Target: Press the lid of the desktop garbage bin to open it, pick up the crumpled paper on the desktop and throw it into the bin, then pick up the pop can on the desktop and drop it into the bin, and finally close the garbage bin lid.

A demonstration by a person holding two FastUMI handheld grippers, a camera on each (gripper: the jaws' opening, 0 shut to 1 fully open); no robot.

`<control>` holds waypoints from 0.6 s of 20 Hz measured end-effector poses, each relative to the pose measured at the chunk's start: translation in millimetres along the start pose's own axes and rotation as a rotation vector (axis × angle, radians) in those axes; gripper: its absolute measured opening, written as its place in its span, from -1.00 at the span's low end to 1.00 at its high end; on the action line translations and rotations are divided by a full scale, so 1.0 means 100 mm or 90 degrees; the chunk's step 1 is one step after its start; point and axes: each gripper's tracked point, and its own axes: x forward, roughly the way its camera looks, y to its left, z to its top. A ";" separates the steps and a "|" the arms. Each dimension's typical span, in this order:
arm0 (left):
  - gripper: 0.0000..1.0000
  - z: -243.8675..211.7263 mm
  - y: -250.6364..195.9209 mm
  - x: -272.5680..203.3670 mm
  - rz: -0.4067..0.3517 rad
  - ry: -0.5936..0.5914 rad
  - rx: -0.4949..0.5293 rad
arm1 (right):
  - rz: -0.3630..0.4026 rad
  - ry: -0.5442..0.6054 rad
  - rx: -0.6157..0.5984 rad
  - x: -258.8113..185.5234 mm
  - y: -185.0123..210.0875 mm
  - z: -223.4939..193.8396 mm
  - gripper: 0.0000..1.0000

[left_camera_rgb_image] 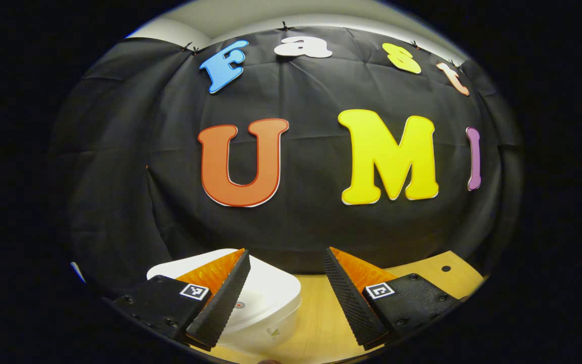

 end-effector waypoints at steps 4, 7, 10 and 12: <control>0.92 0.10 -0.25 -0.29 -0.039 -0.048 -0.021 | -0.064 -0.030 -0.004 -0.08 -0.21 0.02 0.89; 0.92 0.09 -0.29 -0.52 -0.050 -0.066 -0.005 | -0.111 -0.056 -0.017 -0.18 -0.32 0.07 0.89; 0.92 0.10 -0.32 -0.77 -0.065 -0.085 0.030 | -0.140 -0.089 -0.033 -0.25 -0.35 0.11 0.89; 0.92 0.04 -0.38 -0.92 -0.083 -0.079 0.048 | -0.146 -0.100 -0.031 -0.28 -0.31 0.09 0.88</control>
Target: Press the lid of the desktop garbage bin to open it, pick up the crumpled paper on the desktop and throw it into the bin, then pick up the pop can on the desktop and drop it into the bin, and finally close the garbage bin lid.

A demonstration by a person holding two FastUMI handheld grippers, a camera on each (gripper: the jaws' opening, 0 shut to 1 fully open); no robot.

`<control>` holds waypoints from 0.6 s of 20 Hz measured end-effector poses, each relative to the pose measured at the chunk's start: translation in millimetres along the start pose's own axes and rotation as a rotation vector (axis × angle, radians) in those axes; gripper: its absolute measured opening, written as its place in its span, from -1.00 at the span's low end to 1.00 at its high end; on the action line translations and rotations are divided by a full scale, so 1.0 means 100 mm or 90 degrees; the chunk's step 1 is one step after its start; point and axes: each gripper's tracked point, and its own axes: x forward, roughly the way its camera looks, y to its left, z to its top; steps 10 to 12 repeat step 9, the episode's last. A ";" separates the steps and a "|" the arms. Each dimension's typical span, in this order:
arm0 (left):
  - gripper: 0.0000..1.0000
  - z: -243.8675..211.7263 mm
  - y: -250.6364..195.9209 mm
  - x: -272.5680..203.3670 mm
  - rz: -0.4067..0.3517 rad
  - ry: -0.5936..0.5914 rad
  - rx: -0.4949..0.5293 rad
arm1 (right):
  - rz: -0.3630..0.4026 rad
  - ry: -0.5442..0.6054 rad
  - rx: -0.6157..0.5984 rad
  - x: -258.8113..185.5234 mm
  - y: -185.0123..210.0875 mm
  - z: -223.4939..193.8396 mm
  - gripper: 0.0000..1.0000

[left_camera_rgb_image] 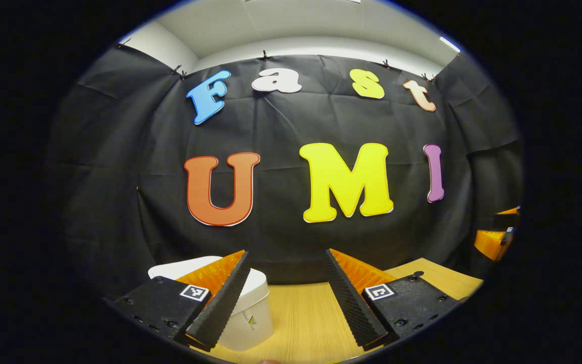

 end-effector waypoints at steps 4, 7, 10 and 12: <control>0.96 0.05 -0.07 -0.15 -0.021 -0.017 0.017 | -0.012 -0.001 -0.008 -0.07 0.06 -0.03 0.88; 0.96 0.13 -0.10 -0.20 -0.018 -0.023 -0.007 | 0.001 -0.013 -0.037 -0.12 0.13 0.03 0.89; 0.96 0.21 -0.08 -0.24 -0.007 -0.033 -0.004 | 0.008 -0.024 -0.047 -0.13 0.16 0.09 0.89; 0.96 0.21 -0.08 -0.24 -0.007 -0.033 -0.004 | 0.008 -0.024 -0.047 -0.13 0.16 0.09 0.89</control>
